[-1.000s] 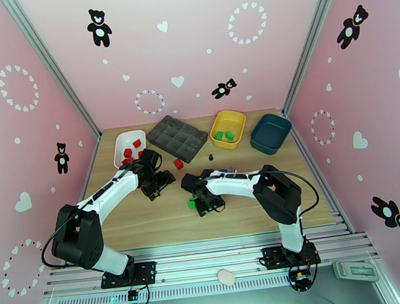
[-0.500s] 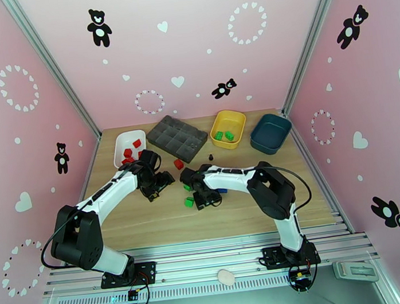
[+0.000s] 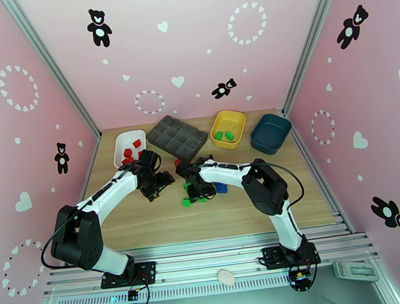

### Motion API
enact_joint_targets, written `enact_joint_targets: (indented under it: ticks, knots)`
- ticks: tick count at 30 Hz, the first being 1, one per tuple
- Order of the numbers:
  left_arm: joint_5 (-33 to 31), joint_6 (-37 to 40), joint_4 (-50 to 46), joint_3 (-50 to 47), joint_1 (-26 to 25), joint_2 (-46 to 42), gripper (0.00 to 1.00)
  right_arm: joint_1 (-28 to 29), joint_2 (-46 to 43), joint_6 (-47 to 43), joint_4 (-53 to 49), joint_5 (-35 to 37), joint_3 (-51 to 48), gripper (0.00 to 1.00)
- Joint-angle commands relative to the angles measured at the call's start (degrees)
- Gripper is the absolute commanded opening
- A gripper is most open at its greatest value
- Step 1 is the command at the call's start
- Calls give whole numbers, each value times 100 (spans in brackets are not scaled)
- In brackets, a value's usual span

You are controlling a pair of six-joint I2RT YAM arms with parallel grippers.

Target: Sort the legos into containers by color

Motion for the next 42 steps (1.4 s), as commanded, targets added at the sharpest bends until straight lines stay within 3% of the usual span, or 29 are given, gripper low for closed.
enact_joint_targets:
  ticks: [1,11,20,26,30,35,42]
  knots:
    - [75,54,-12,41,45,-4,81,-67,120,7,-295,121,84,61]
    - [132,-16,86,62,45,82,81,-189,-355,115,-87,252,-580,54]
    - [370,-46,243,152,-37,162,84,-258,-844,62,10,278,-754,33]
    - [799,-168,619,420,-306,334,90,-317,-1344,28,-283,569,-630,30]
    - [1029,-176,716,944,-469,631,98,-563,-1706,3,-477,823,-526,30]
    - [1392,-250,803,1770,-514,1233,99,-1042,-1789,-186,-531,1173,-97,30]
    - [2242,-522,972,3440,-604,2483,96,-1869,-1167,-316,-464,1379,1020,29]
